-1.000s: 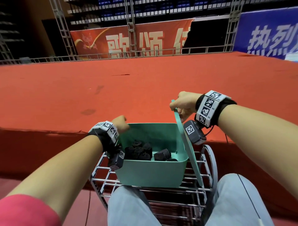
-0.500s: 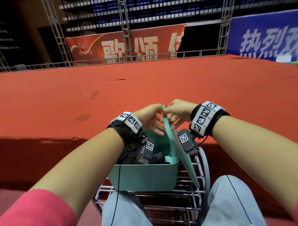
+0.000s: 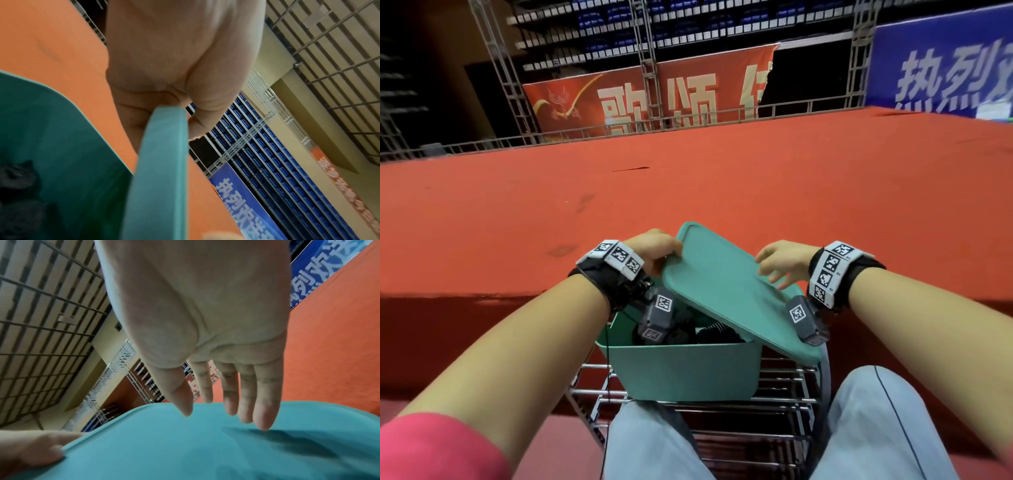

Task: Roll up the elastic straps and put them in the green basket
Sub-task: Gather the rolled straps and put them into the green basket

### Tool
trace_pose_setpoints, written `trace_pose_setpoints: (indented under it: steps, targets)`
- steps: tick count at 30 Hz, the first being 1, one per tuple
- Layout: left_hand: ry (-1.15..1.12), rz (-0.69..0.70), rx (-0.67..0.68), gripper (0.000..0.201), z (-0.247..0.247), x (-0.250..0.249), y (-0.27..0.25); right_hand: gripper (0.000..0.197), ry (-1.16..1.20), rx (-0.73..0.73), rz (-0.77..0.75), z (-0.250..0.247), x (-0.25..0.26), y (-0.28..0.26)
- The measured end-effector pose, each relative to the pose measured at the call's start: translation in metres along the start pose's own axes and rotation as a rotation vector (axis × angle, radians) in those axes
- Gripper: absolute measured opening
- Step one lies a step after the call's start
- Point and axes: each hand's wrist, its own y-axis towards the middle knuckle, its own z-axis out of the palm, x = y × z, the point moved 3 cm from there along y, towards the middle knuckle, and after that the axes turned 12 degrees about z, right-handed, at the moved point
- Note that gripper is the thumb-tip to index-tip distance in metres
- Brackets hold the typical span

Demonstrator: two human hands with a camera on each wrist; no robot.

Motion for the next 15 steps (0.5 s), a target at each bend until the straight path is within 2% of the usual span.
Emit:
trace_pose_setpoints:
  steps: [8,9,12,15]
  targets:
    - [0.140,-0.212,-0.056,0.012,-0.070,0.073,0.009,0.059,-0.270,-0.127,0.115,0.009,-0.026,0.013]
    - [0.163,-0.238,-0.055,0.003,-0.071,0.076,0.004,0.058,-0.274,-0.125,0.120,0.011,-0.026,0.014]
    - [0.220,-0.274,-0.105,0.016,-0.077,0.091,0.001,0.054,-0.216,-0.089,0.099,0.019,-0.027,0.029]
    - [0.306,-0.302,-0.109,0.008,-0.084,0.105,0.001,0.050,-0.155,-0.051,0.081,0.025,-0.028,0.047]
